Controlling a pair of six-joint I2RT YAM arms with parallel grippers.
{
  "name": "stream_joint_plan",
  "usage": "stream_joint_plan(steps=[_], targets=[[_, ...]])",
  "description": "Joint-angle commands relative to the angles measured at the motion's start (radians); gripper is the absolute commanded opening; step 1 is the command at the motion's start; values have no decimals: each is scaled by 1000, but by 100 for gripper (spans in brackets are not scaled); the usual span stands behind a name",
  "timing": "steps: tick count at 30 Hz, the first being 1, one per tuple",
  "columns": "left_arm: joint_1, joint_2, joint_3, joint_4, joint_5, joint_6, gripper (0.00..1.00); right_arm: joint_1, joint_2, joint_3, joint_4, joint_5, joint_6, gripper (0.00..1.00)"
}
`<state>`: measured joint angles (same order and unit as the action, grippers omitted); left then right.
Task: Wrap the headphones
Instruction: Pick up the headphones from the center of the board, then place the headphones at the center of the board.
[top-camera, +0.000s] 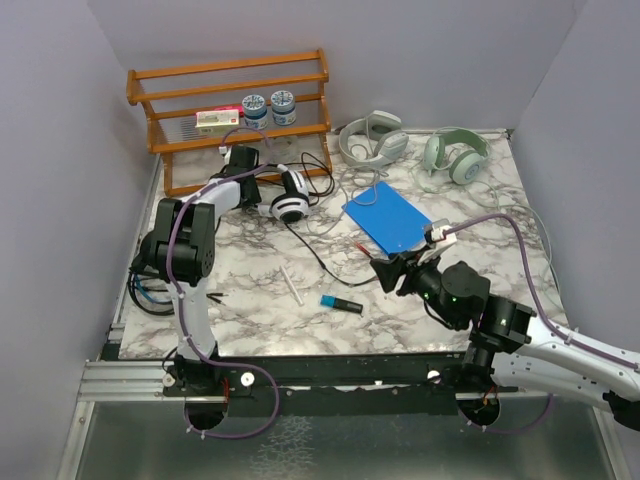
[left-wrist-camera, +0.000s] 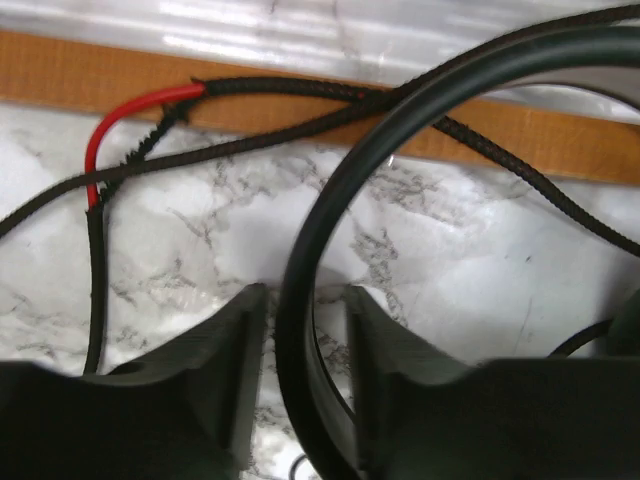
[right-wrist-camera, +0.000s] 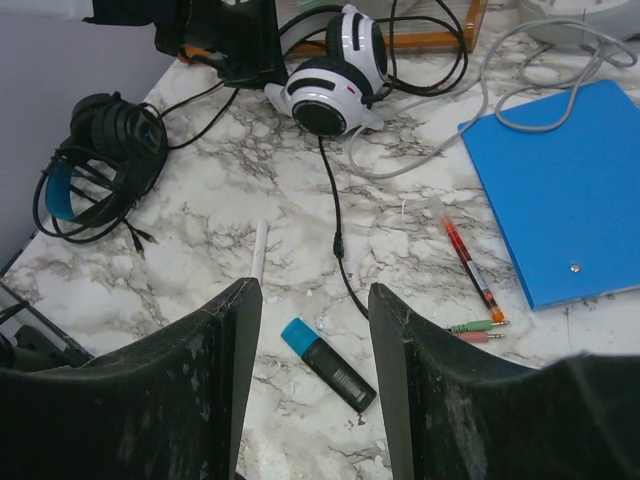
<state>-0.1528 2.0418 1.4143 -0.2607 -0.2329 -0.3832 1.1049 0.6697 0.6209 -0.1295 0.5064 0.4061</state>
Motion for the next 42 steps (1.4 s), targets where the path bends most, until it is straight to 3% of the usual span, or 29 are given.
stream_joint_plan(steps=[1, 4, 9, 12, 19, 25, 31, 34, 38, 42], targets=[[-40, -46, 35, -75, -146, 11, 34, 3, 12, 34, -28, 37, -22, 56], [-104, -151, 27, -121, -276, 62, 11, 2, 15, 31, -21, 36, -20, 56], [-256, -348, 53, -170, -478, 146, 8, 3, 34, 30, 9, 27, -33, 56], [-338, -441, 101, -183, -508, 177, 3, 3, 58, 48, 16, 27, -49, 56], [-476, -546, 305, -222, -331, 117, 0, 3, 50, 73, 14, 59, -77, 55], [-545, -535, 565, -224, -179, 46, 0, 3, -34, 28, 35, 85, -121, 55], [-554, -495, 771, -224, 106, -43, 0, 2, -32, -22, 156, 64, -237, 57], [-554, -468, 855, -220, 222, -111, 0, 2, 18, 1, 209, -9, -300, 61], [-553, -452, 885, -185, 321, -220, 0, 3, 67, -26, 321, -66, -336, 82], [-554, -466, 883, -172, 323, -283, 0, 3, 104, -73, 431, 7, -328, 91]])
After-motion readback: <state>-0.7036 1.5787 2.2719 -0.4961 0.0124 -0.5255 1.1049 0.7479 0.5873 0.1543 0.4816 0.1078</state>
